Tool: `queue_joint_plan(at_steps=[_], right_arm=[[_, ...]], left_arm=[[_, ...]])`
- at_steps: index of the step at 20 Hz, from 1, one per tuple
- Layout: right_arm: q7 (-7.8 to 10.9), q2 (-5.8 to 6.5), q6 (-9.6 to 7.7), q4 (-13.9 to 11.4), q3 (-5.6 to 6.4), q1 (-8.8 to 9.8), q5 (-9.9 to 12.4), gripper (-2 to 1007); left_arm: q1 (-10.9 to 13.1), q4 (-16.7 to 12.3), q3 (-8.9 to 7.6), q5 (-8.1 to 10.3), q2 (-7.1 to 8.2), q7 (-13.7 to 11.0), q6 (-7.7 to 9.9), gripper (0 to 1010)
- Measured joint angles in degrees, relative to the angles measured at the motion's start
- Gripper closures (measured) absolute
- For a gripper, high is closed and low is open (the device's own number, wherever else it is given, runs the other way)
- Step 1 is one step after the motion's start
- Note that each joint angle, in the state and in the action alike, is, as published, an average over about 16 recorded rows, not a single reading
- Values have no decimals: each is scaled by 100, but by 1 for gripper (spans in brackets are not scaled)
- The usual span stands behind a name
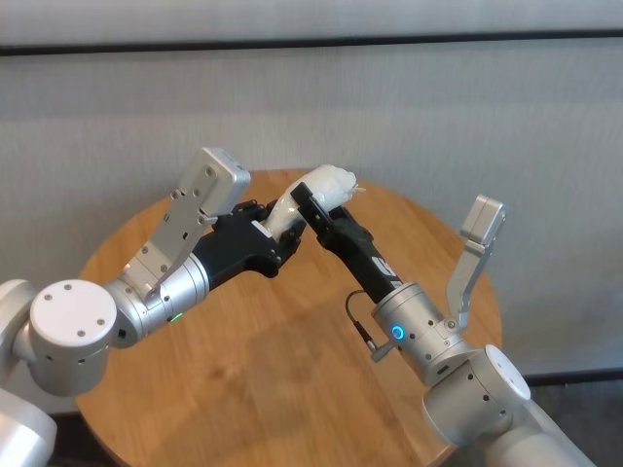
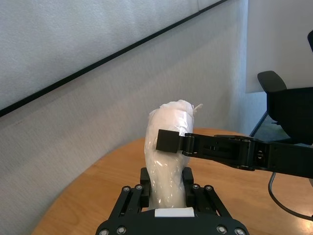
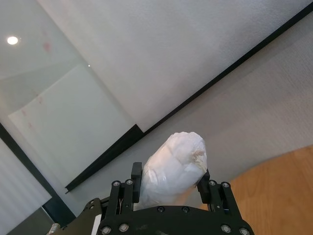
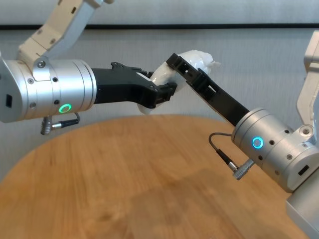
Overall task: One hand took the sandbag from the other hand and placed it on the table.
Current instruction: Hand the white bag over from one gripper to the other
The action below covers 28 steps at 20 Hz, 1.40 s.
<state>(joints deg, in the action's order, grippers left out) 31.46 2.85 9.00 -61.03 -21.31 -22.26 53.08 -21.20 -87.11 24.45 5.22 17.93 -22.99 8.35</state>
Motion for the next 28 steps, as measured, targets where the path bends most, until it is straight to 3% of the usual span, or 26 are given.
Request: queue_joint_plan(at_steps=[22, 28], right_arm=[[0, -3, 4, -1, 5, 3, 8, 346], [0, -3, 4, -1, 6, 4, 8, 346]], left_arm=[[0, 0, 0, 0, 0, 0, 0, 598], [0, 0, 0, 0, 0, 0, 0, 553]])
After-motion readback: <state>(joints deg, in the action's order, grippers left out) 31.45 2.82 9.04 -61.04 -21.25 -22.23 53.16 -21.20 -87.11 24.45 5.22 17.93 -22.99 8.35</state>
